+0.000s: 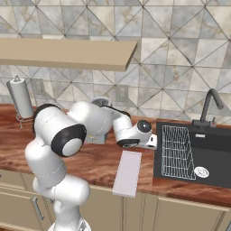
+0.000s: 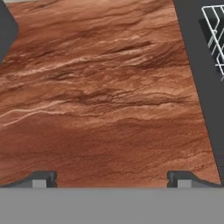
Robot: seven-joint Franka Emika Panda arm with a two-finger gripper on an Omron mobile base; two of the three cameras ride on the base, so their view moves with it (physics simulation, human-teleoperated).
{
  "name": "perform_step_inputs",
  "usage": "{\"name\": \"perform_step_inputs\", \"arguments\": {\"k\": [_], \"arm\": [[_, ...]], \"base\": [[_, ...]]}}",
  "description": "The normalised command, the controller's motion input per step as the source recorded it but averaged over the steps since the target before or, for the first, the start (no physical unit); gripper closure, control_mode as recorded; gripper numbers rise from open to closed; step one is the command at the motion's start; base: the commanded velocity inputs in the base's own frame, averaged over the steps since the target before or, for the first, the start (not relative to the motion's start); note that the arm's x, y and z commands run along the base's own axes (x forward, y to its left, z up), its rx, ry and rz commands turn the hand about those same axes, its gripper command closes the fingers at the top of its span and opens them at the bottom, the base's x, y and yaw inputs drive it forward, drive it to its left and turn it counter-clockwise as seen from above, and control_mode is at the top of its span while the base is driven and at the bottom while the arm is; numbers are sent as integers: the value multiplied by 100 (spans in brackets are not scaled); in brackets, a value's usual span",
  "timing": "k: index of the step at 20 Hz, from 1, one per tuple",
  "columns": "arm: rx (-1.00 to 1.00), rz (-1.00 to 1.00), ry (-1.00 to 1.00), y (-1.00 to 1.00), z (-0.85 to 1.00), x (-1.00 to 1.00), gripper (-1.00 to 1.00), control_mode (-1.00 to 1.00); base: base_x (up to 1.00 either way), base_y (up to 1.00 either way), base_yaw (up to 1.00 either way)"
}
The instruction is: The ice cube tray has been filled with water. Take the tray and place it in the freezer to make ice. Close the freezer door after placing the tray.
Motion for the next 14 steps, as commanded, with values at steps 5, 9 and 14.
{"name": "perform_step_inputs", "arguments": {"k": [5,9,14], "arm": [[0,0,-6,0,42,-12,-100,-100],[0,-2,-15,0,51,-42,-100,-100],[0,0,-13,-3,77,-53,-100,-100]], "base": [[0,0,0],[0,0,0],[0,0,0]]}}
